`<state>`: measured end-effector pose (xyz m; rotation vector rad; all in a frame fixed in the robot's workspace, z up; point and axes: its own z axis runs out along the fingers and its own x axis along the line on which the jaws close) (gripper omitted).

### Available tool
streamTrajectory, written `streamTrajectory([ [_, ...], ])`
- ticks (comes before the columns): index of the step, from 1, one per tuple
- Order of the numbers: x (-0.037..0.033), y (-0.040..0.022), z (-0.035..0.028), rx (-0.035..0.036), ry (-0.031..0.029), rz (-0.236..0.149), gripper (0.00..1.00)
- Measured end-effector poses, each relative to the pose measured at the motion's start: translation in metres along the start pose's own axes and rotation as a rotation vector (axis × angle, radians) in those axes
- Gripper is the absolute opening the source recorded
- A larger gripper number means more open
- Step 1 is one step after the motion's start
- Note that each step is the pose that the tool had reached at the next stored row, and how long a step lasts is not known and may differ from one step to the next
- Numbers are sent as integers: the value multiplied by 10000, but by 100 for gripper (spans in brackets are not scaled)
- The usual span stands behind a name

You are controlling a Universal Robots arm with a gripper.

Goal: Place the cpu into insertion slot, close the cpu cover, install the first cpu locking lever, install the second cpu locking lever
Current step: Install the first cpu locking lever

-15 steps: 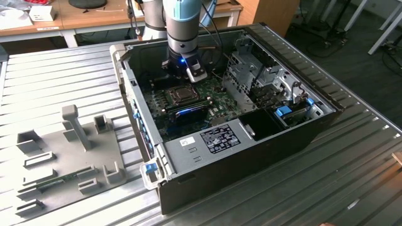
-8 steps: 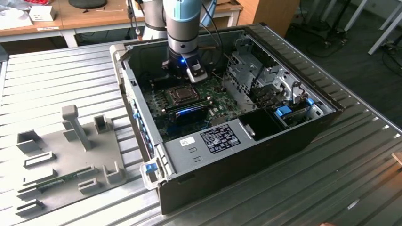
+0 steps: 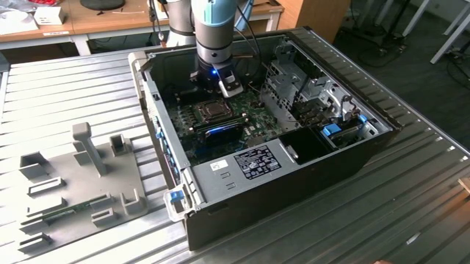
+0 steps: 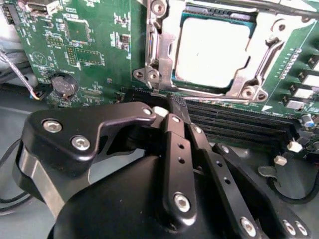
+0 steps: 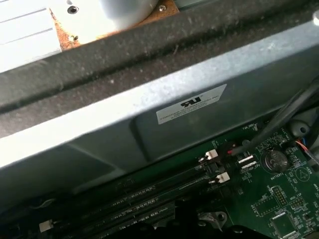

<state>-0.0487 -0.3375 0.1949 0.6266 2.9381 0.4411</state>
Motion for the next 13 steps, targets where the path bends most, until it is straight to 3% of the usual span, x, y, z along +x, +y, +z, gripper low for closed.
streamTrajectory([
  [13, 35, 1, 1, 0, -4, 1, 10],
])
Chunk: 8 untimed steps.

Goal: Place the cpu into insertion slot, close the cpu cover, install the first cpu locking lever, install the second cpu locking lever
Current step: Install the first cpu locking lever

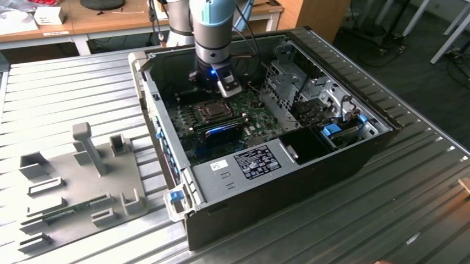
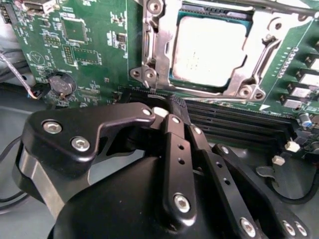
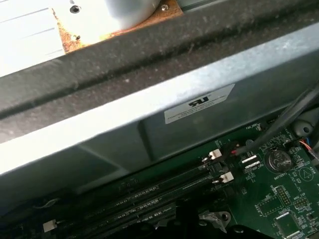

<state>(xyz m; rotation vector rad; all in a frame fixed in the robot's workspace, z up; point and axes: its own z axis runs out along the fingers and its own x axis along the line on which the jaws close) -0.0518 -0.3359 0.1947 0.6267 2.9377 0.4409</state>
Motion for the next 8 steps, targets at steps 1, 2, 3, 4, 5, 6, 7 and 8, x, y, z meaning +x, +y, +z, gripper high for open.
streamTrajectory([
  [1, 5, 0, 0, -1, 0, -1, 10],
  [2, 10, 1, 0, -1, -1, -2, 10],
  [3, 16, 1, 0, -2, -1, -1, 10],
  [4, 20, 0, -1, -2, -3, -2, 10],
  [5, 24, -1, -1, -3, -3, -2, 10],
  [6, 27, -1, -1, -3, -3, -2, 10],
  [7, 30, -1, -1, -3, -4, -3, 10],
  [8, 34, -1, -2, -3, -4, -3, 10],
])
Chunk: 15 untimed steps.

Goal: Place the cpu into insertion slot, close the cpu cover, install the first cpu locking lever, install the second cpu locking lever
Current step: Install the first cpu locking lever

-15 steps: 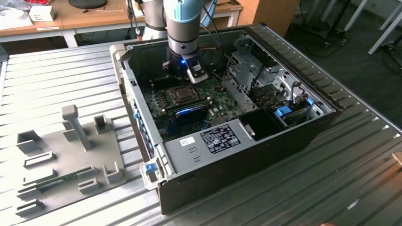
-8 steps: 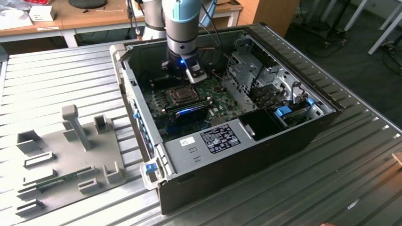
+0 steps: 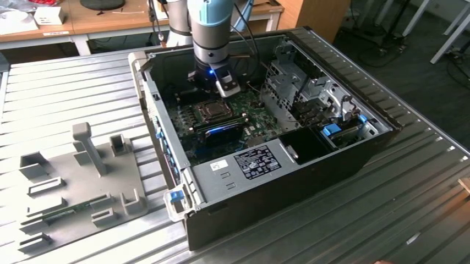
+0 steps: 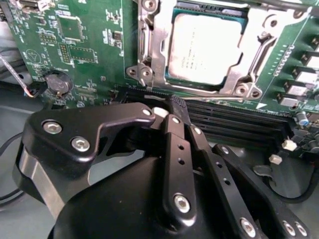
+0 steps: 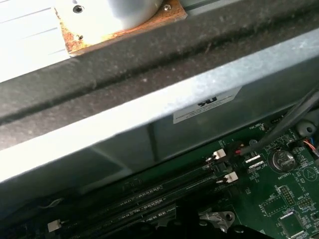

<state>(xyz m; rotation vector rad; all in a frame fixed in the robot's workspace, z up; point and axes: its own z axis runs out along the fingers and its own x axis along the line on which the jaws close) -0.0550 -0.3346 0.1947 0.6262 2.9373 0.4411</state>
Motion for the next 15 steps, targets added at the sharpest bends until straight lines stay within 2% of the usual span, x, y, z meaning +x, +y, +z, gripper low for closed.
streamTrajectory([
  [15, 32, 18, 6, -1, -1, 0, 10],
])
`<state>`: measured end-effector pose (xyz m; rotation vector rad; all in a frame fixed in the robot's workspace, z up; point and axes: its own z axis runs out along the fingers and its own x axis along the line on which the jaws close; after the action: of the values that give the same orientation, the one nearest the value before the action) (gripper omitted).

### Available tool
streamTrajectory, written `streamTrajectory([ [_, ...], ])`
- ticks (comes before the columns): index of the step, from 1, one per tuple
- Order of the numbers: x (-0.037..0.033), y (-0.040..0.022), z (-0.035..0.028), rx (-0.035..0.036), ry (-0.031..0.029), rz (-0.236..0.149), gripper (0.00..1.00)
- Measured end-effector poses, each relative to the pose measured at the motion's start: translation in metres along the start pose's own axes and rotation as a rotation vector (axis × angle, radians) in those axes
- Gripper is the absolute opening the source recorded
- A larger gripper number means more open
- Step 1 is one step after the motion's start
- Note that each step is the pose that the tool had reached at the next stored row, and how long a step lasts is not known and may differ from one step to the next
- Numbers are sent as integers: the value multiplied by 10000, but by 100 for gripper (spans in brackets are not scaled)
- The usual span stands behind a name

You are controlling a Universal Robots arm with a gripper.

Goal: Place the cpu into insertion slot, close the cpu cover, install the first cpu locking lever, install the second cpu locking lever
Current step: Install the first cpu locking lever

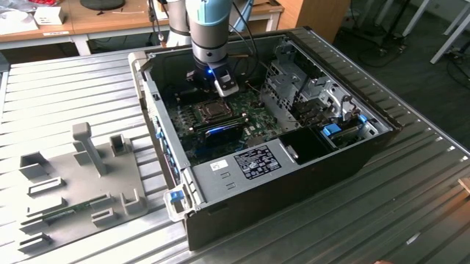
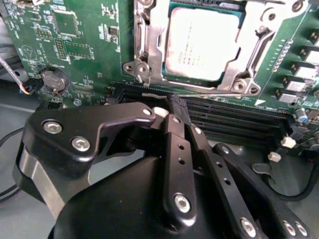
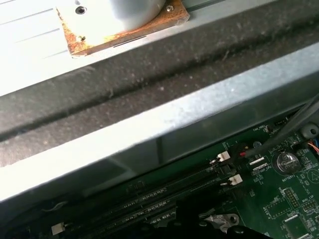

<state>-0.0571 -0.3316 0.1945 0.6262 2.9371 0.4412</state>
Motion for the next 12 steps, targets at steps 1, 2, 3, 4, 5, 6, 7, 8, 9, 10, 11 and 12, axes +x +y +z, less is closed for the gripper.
streamTrajectory([
  [1, 0, 0, 0, 0, 0, 0, 10],
  [2, 0, 0, 0, 0, 0, 0, 10],
  [3, 0, 0, 0, 1, 0, 0, 10],
  [4, 0, 0, 1, 0, 0, 0, 10],
  [5, 0, 0, 1, 0, 0, 0, 10],
  [6, 1, 1, 2, -1, 0, 0, 10],
  [7, 1, 2, 2, -1, 0, 0, 10],
  [8, 1, 2, 2, -1, 0, 0, 10],
  [9, 1, 3, 2, -1, 0, 0, 10],
  [10, 2, 3, 2, 0, 0, 0, 10],
  [11, 2, 3, 2, -1, 0, 0, 10],
  [12, 2, 4, 3, -1, 0, 0, 10],
])
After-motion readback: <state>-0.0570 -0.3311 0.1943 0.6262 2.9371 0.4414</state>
